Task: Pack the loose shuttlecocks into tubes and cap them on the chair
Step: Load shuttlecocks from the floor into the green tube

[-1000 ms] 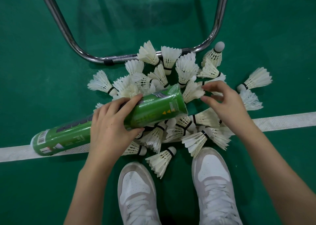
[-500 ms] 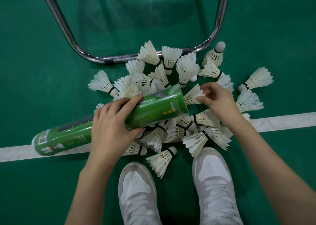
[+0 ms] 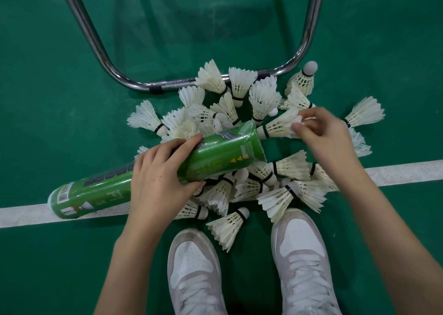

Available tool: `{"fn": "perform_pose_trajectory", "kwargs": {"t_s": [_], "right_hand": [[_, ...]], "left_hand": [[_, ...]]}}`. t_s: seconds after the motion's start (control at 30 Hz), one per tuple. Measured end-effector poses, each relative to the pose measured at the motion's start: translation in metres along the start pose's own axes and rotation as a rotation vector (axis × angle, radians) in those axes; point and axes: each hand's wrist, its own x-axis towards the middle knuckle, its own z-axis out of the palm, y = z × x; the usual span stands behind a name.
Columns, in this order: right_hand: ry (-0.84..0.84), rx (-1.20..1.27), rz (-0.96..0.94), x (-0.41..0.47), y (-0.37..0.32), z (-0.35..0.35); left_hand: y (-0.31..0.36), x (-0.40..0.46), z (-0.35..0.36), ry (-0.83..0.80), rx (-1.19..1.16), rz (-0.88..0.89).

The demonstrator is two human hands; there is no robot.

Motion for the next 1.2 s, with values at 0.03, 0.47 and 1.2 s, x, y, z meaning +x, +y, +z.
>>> {"fn": "perform_pose_trajectory", "kwargs": {"t_s": [0.03, 0.47, 1.2], "right_hand": [[0.014, 0.034, -0.018, -0.003, -0.005, -0.005], [-0.012, 0.172, -0.098, -0.031, -0.032, -0.008], [-0.169, 0.284, 0.013, -0.05, -0.034, 0.036]], "left_hand": [[0.0, 0.0, 0.0, -0.001, 0.001, 0.001], [-0.001, 0.001, 0.002, 0.002, 0.003, -0.004], [0.001, 0.0, 0.001, 0.006, -0.008, 0.029]]}}
